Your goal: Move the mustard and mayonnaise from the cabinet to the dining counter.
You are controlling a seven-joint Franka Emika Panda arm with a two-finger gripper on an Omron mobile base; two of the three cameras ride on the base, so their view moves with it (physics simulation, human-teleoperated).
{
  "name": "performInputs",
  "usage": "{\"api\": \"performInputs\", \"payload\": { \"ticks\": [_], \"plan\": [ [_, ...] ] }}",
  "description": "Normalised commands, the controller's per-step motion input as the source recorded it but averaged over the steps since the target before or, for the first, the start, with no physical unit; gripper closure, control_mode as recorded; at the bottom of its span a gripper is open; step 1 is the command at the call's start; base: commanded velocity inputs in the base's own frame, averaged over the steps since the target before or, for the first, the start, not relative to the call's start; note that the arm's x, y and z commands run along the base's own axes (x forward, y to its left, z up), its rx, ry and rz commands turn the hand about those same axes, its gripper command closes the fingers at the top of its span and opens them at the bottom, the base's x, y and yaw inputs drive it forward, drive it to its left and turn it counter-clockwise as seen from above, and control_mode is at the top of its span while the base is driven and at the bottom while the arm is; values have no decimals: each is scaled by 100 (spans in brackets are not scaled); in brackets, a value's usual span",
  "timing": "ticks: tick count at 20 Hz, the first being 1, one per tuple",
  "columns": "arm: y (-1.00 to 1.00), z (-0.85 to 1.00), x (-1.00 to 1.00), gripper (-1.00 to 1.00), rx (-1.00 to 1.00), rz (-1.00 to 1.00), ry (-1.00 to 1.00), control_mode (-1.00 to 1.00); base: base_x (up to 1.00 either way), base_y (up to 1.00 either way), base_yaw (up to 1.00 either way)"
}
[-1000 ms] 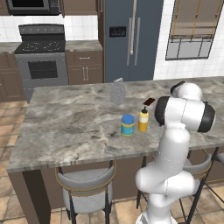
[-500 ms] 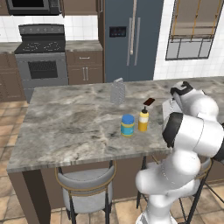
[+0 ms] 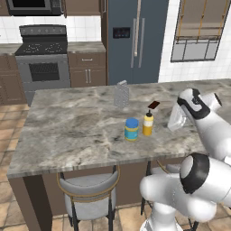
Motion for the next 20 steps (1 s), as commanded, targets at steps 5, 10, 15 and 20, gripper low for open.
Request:
{"api": "performInputs", "payload": {
  "ticks": [5,10,15,20],
  "plan": [
    [18,38,-34,-100,0,-24,6,-100,0,0,0],
    [21,32,-40,-100,0,-22,1,-100,0,0,0],
    [26,26,-45,-100,0,-32,0,-100,0,0,0],
    [20,25,-47,-100,0,-36,0,-100,0,0,0]
  ]
}}
